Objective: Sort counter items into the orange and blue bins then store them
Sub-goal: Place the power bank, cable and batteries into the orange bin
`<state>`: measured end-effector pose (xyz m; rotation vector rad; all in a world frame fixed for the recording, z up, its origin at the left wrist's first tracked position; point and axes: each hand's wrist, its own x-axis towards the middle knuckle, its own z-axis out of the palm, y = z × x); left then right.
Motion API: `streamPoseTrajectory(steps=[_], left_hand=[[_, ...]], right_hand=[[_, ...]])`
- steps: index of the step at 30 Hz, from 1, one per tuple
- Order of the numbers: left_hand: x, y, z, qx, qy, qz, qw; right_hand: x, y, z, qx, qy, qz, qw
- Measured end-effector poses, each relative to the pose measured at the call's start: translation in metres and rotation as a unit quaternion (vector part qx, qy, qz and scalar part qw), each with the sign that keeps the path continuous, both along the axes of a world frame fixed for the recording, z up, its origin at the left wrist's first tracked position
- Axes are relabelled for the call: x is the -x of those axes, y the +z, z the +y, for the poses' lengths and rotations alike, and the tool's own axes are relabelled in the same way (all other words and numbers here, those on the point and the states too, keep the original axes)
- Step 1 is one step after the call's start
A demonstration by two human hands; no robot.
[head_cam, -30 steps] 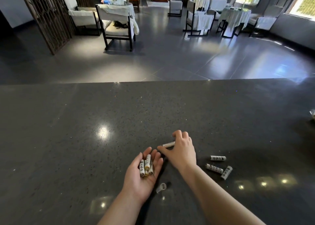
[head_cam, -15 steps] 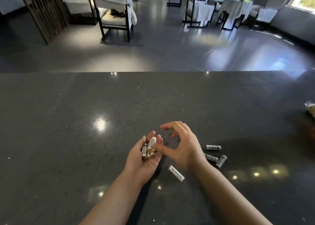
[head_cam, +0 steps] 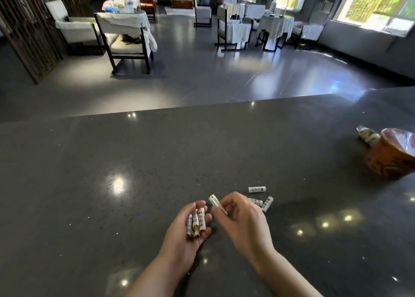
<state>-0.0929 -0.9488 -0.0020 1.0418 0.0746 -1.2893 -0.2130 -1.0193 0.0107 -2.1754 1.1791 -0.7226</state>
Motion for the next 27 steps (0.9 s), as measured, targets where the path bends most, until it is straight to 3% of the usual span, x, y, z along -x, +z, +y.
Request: streamPoseTrajectory(steps=[6, 10, 13, 16, 21, 24, 27], left_hand=[[0.017, 0.004, -0.006, 0.046, -0.005, 0.084, 0.995], [0.018, 0.007, -0.014, 0.029, -0.006, 0.139, 0.990], [0.017, 0.008, -0.015, 0.026, -0.014, 0.163, 0.986], [0.018, 0.006, -0.016, 0.025, -0.022, 0.162, 0.986], [0.014, 0.005, -0.019, 0.018, -0.027, 0.138, 0.990], [0.010, 0.004, -0.022, 0.015, -0.032, 0.127, 0.991], [0.011, 0.003, -0.027, 0.029, -0.025, 0.127, 0.991]], right_hand=[[-0.005, 0.013, 0.023, -0.003, 0.051, 0.014, 0.999], [0.015, 0.000, 0.002, 0.019, -0.053, -0.061, 0.997], [0.036, -0.014, -0.036, 0.104, -0.114, 0.042, 0.987], [0.048, -0.036, -0.058, 0.068, -0.112, 0.166, 0.977], [0.039, -0.041, -0.058, 0.063, -0.130, 0.143, 0.979], [0.028, -0.023, -0.047, 0.102, -0.089, 0.065, 0.989], [0.008, -0.001, -0.026, 0.082, -0.041, 0.023, 0.995]])
